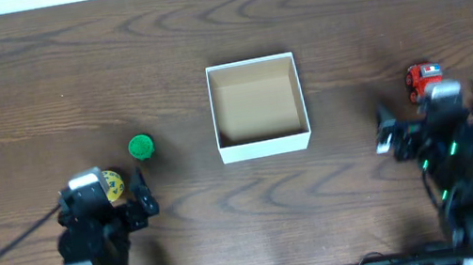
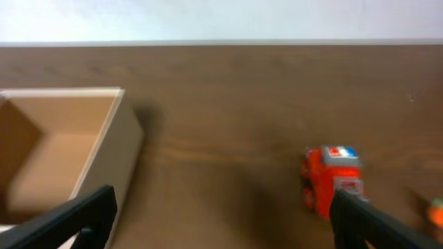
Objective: Pack container
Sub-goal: 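Reach right gripper to the red toy fire truck and grasp it, then carry the truck with right gripper into the white box and release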
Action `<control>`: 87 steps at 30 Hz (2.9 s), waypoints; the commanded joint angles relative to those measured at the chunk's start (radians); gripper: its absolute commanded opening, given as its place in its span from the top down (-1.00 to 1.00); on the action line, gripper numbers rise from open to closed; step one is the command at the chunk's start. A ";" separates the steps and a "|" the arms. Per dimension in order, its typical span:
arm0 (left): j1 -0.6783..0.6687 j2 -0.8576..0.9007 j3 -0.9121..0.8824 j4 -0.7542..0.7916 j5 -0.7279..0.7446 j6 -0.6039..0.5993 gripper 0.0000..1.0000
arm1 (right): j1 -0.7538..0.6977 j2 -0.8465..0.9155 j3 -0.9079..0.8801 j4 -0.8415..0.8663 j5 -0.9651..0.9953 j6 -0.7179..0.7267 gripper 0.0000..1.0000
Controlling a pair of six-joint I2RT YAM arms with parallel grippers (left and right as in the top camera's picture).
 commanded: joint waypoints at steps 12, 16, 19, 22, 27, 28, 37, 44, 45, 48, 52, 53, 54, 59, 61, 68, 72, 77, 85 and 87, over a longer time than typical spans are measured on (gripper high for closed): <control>0.005 0.403 0.296 -0.232 0.014 -0.009 -0.96 | -0.306 0.863 0.889 -0.697 -0.151 -0.208 -0.99; 0.005 0.407 0.296 -0.258 0.014 -0.014 -0.96 | -0.310 0.948 0.943 -0.658 -0.089 -0.242 -0.98; 0.005 0.407 0.296 -0.263 0.014 -0.029 -0.96 | -0.309 1.004 0.953 -0.633 0.035 -0.253 -0.98; 0.005 0.409 0.296 -0.264 0.014 -0.029 -0.96 | -0.309 1.068 0.953 -0.632 0.109 -0.272 -0.98; 0.005 0.409 0.296 -0.264 0.014 -0.029 -0.96 | -0.307 1.184 0.953 -0.611 0.097 -0.272 -0.98; 0.005 0.409 0.296 -0.265 0.014 -0.029 -0.96 | -0.306 1.207 0.953 -0.603 0.090 -0.272 -0.98; 0.005 0.409 0.296 -0.266 0.014 -0.029 -0.96 | -0.294 1.349 0.952 -0.536 0.060 -0.266 -0.98; 0.005 0.409 0.296 -0.266 0.014 -0.029 -0.96 | -0.294 1.389 0.951 -0.504 0.055 -0.245 -0.91; 0.005 0.409 0.296 -0.266 0.014 -0.029 -0.96 | -0.294 1.388 0.952 -0.501 0.052 -0.244 -0.88; 0.005 0.409 0.296 -0.266 0.014 -0.029 -0.96 | -0.294 1.387 0.952 -0.497 0.048 -0.241 -0.77; 0.005 0.409 0.296 -0.266 0.014 -0.029 -0.96 | -0.290 1.387 0.952 -0.487 0.048 -0.222 -0.58; 0.005 0.409 0.296 -0.266 0.014 -0.029 -0.96 | -0.287 1.387 0.952 -0.486 0.048 -0.222 -0.54; 0.005 0.409 0.296 -0.266 0.014 -0.029 -0.96 | -0.284 1.387 0.952 -0.485 0.048 -0.223 -0.52; 0.005 0.409 0.296 -0.266 0.014 -0.029 -0.96 | -0.267 1.387 0.952 -0.481 0.048 -0.223 -0.32; 0.005 0.410 0.296 -0.266 0.014 -0.029 -0.96 | -0.262 1.387 0.952 -0.478 0.048 -0.223 -0.29; 0.005 0.410 0.296 -0.266 0.014 -0.029 -0.96 | -0.255 1.387 0.952 -0.479 0.049 -0.223 -0.06; 0.005 0.410 0.296 -0.266 0.014 -0.029 -0.96 | -0.255 1.387 0.952 -0.479 0.049 -0.223 0.01; 0.005 0.410 0.296 -0.266 0.014 -0.028 -0.96 | -0.255 1.387 0.952 -0.479 0.049 -0.223 0.14; 0.005 0.410 0.296 -0.266 0.014 -0.028 -0.96 | -0.255 1.387 0.952 -0.479 0.048 -0.222 0.38; 0.005 0.410 0.296 -0.266 0.014 -0.029 -0.96 | -0.255 1.387 0.952 -0.480 0.048 -0.222 0.39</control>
